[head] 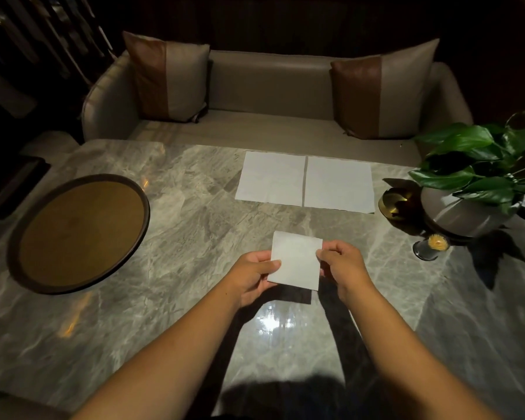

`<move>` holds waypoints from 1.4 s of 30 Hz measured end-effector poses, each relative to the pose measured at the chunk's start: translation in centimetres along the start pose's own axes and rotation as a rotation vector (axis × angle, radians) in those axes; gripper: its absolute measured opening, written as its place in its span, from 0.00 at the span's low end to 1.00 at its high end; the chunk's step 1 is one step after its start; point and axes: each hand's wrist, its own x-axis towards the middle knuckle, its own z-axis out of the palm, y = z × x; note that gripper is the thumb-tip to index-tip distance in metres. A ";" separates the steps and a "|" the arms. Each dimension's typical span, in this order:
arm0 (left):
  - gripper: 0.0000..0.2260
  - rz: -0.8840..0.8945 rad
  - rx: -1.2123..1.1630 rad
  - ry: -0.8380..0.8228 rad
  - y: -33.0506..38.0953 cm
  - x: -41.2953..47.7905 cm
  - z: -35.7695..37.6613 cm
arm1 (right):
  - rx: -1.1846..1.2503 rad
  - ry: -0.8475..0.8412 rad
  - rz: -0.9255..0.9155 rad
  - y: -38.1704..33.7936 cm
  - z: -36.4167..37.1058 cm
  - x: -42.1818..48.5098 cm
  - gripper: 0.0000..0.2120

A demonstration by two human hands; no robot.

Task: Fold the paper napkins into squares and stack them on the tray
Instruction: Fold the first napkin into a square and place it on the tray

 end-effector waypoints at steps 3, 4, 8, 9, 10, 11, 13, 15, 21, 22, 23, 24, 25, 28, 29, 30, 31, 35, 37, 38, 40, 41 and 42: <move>0.13 0.007 -0.022 -0.016 -0.1 -0.3 0.2 | 0.288 -0.128 0.167 -0.2 -0.3 -0.9 0.05; 0.13 0.014 -0.032 -0.023 0.0 -0.4 0.2 | 0.310 -0.202 0.192 -0.2 -0.3 -1.1 0.07; 0.13 0.033 -0.052 -0.030 0.2 -0.8 -0.1 | 0.157 -0.220 0.086 -0.4 0.4 -1.8 0.10; 0.13 0.033 -0.050 -0.024 0.3 -1.0 -0.2 | 0.125 -0.179 0.048 -0.5 0.7 -1.9 0.10; 0.13 0.036 -0.049 -0.018 0.5 -1.1 -0.3 | 0.103 -0.148 0.016 -0.7 1.0 -1.9 0.09; 0.12 0.040 -0.051 -0.012 0.7 -1.3 -0.5 | 0.081 -0.128 -0.010 -0.8 1.3 -1.9 0.08; 0.10 0.056 -0.066 -0.007 1.4 -1.8 -1.1 | 0.045 -0.114 -0.038 -1.1 2.2 -2.2 0.06; 0.09 0.065 -0.078 0.001 2.2 -2.2 -2.0 | 0.028 -0.125 -0.040 -1.3 3.3 -2.5 0.06; 0.08 0.073 -0.077 -0.003 4.8 -3.5 -5.6 | -0.002 -0.091 -0.063 -1.8 7.9 -3.8 0.05; 0.08 0.070 -0.079 -0.012 5.4 -3.7 -6.3 | -0.008 -0.072 -0.069 -2.0 8.8 -4.1 0.05; 0.08 0.070 -0.078 -0.023 6.0 -3.8 -6.9 | -0.006 -0.056 -0.075 -2.2 9.7 -4.4 0.05; 0.09 0.070 -0.075 -0.035 6.7 -4.1 -7.7 | -0.007 -0.044 -0.076 -2.5 10.6 -4.7 0.05; 0.09 0.071 -0.070 -0.048 7.4 -4.3 -8.5 | -0.011 -0.036 -0.075 -2.7 11.7 -5.0 0.05; 0.10 0.088 -0.037 -0.083 9.4 -4.8 -12.0 | -0.029 -0.031 -0.088 -3.4 15.6 -6.0 0.06; 0.10 0.088 -0.032 -0.086 10.2 -4.9 -13.5 | -0.035 -0.031 -0.092 -3.6 17.1 -6.4 0.07; 0.10 0.085 -0.033 -0.086 10.9 -5.1 -15.1 | -0.033 -0.029 -0.092 -3.8 18.6 -6.9 0.07; 0.09 0.080 -0.039 -0.088 11.5 -5.3 -16.7 | -0.027 -0.031 -0.095 -4.0 20.2 -7.4 0.08; 0.11 0.036 0.030 -0.194 13.8 -7.0 -23.1 | 0.000 -0.031 -0.100 -3.9 26.2 -9.5 0.07; 0.11 0.029 0.061 -0.210 15.1 -8.0 -25.8 | 0.019 -0.019 -0.098 -3.7 29.0 -10.5 0.07; 0.11 0.026 0.057 -0.196 15.7 -8.5 -26.8 | 0.032 -0.017 -0.091 -3.6 30.3 -11.0 0.07; 0.11 0.019 0.029 -0.164 16.7 -9.5 -28.3 | 0.029 -0.022 -0.074 -3.4 32.4 -12.0 0.08; 0.11 0.018 0.016 -0.160 17.0 -10.0 -28.9 | 0.019 -0.025 -0.070 -3.5 33.2 -12.4 0.08; 0.10 0.018 0.012 -0.162 17.4 -10.5 -29.3 | 0.011 -0.027 -0.070 -3.7 33.9 -12.8 0.08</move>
